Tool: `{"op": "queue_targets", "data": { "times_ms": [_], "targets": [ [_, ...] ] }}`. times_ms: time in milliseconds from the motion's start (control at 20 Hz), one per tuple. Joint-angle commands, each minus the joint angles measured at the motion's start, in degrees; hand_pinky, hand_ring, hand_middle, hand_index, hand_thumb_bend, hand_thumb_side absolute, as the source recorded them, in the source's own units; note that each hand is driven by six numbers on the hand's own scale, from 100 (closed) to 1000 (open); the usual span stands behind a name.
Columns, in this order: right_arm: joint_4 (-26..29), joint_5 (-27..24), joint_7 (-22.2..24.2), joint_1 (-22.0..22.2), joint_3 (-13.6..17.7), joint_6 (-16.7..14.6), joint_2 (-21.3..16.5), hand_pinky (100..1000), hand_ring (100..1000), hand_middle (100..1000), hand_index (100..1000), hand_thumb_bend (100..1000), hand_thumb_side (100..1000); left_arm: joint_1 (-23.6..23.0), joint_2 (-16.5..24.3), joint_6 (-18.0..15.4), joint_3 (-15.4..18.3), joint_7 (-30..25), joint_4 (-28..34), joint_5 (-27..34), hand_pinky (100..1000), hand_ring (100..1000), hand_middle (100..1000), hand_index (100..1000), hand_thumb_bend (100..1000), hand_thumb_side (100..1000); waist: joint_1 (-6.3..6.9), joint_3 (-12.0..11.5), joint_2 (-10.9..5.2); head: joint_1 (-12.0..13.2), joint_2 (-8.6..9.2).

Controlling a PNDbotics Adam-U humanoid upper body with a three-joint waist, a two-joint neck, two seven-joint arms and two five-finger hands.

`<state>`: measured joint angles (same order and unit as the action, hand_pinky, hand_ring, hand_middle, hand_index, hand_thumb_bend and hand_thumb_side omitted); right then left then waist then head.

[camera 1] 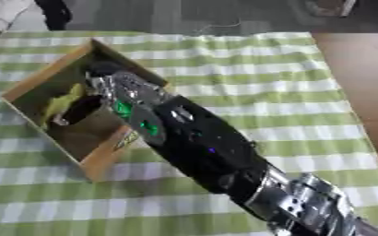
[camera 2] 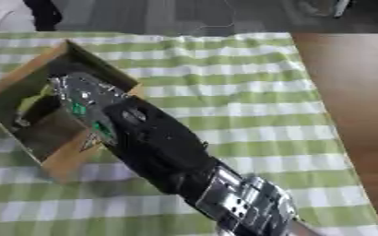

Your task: Pick up objects on the table and place them in the box.

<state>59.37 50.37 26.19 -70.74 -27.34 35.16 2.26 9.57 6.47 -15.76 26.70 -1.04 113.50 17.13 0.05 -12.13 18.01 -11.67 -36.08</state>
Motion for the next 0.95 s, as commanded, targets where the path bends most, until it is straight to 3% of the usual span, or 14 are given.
{"op": "queue_targets", "data": {
  "times_ms": [50, 200, 400, 450, 500, 550, 650, 750, 950],
  "targets": [
    [4.3, -1.1, 0.1, -1.8, -0.1, 1.2, -1.8, 916, 986, 833, 1000, 663, 624, 0.2, 0.8, -0.1, 0.1, 0.0, 1.1, 0.0, 682, 619, 594, 701, 100, 879, 0.39, 0.1, -1.28, 0.4, 0.36],
    [10.3, -2.5, 1.2, -2.2, -0.4, 2.2, -4.9, 915, 982, 827, 1000, 619, 649, 0.1, 0.8, -0.1, 0.3, 0.2, 1.1, -0.1, 682, 619, 594, 701, 100, 878, 0.4, 0.5, -1.47, 0.8, 0.13],
    [22.6, -4.4, 2.1, -1.5, -0.5, 5.0, -10.8, 905, 959, 804, 989, 526, 712, 0.0, 0.9, -0.1, 0.5, 0.5, 1.1, -0.3, 682, 619, 593, 701, 100, 878, 0.41, 1.1, -1.63, 1.5, 0.0],
    [25.7, -4.7, 2.3, -1.2, -0.5, 5.9, -12.3, 898, 952, 796, 976, 403, 720, -0.1, 1.0, -0.1, 0.5, 0.5, 1.1, -0.3, 682, 619, 593, 701, 100, 878, 0.43, 1.3, -1.68, 1.7, -0.05],
    [28.9, -5.0, 2.3, -0.7, -0.3, 6.7, -13.7, 896, 949, 791, 969, 346, 717, -0.1, 1.0, -0.1, 0.5, 0.6, 1.1, -0.3, 682, 619, 594, 701, 100, 878, 0.47, 1.4, -1.72, 1.8, -0.07],
    [32.1, -5.2, 2.4, -0.2, 0.2, 7.6, -14.9, 893, 941, 777, 951, 215, 697, -0.1, 1.0, -0.2, 0.5, 0.6, 1.1, -0.3, 682, 619, 593, 701, 100, 878, 0.53, 1.5, -1.75, 1.9, -0.05],
    [38.1, -5.9, 2.3, 1.2, 1.7, 9.3, -16.8, 889, 929, 755, 928, 100, 626, -0.2, 1.0, -0.2, 0.6, 0.7, 1.1, -0.4, 682, 619, 593, 701, 100, 878, 0.68, 1.7, -1.76, 2.1, -0.06],
    [43.9, -6.6, 1.7, 3.3, 4.1, 10.4, -18.4, 878, 914, 744, 910, 100, 559, -0.3, 1.0, -0.4, 0.6, 0.7, 1.1, -0.4, 682, 619, 593, 702, 100, 878, 0.9, 1.9, -1.76, 2.3, -0.04],
    [53.4, -8.3, -0.4, 7.8, 7.6, 11.3, -22.3, 865, 904, 748, 901, 100, 543, -0.5, 1.1, -0.6, 0.8, 1.0, 1.1, -0.4, 682, 619, 593, 701, 100, 878, 1.22, 2.4, -1.82, 3.0, 0.0]
  ]
}}
